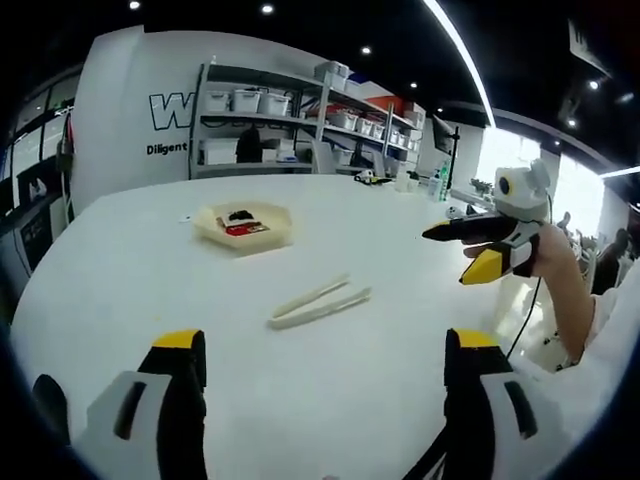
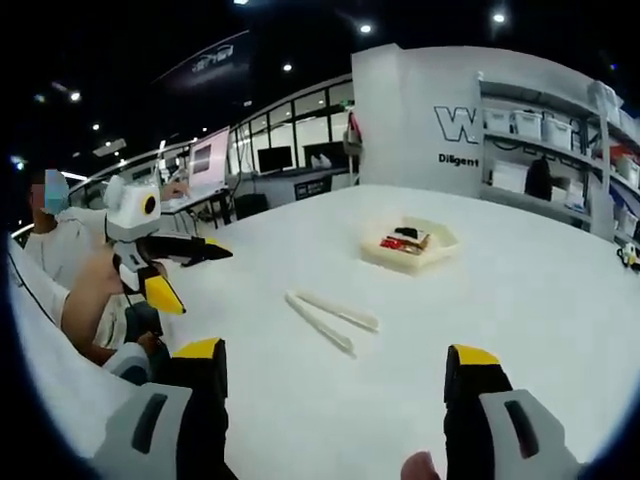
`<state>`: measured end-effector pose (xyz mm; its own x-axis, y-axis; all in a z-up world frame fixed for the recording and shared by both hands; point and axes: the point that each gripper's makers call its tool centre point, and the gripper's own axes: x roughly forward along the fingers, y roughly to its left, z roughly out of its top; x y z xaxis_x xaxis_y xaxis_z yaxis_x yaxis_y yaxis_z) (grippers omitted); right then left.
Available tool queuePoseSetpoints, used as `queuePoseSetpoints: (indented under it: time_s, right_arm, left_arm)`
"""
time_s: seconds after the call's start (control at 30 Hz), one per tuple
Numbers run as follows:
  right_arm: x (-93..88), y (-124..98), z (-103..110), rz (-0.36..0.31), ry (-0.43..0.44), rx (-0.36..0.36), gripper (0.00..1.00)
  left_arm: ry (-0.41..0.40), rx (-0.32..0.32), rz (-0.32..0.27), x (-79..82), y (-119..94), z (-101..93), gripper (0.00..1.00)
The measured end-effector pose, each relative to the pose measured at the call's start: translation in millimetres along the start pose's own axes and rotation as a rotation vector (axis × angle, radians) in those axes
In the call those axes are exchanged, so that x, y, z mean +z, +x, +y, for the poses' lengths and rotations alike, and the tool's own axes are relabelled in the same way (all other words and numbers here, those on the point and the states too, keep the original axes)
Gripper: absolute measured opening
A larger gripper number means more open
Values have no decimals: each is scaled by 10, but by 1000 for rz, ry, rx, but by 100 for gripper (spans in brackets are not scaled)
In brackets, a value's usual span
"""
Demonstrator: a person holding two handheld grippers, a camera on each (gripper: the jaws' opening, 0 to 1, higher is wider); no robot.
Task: Place the target food into the container with the food tongs after gripping and lifting it, then release it inside without dropping or visibly crushing the food.
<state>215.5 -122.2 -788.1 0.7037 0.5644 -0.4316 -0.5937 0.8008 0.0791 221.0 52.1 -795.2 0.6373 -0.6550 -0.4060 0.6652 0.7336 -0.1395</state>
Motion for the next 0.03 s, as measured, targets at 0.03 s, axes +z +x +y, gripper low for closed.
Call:
queuePoseSetpoints:
  time_s: [0.03]
  right_arm:
    - [7, -4, 3, -1, -6, -1, 89]
  left_arm:
    - [3, 4, -2, 15, -8, 7, 97]
